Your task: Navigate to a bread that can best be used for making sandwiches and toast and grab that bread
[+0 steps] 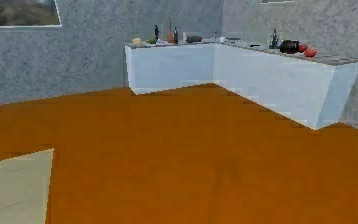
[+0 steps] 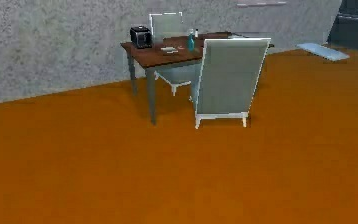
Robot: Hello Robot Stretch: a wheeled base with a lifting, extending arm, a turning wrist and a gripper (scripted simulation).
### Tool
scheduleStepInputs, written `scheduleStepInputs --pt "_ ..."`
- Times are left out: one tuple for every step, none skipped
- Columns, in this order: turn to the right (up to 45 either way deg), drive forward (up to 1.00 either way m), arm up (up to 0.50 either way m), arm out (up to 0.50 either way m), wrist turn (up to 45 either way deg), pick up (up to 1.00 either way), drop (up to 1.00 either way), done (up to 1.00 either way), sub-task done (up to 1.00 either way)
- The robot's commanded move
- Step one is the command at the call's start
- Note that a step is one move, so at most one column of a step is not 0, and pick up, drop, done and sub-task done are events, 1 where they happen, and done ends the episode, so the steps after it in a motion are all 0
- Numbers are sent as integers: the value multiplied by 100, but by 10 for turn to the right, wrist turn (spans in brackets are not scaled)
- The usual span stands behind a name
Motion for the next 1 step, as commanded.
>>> scheduleStepInputs --pt "0 100 0 0 0 0 0 0 0"
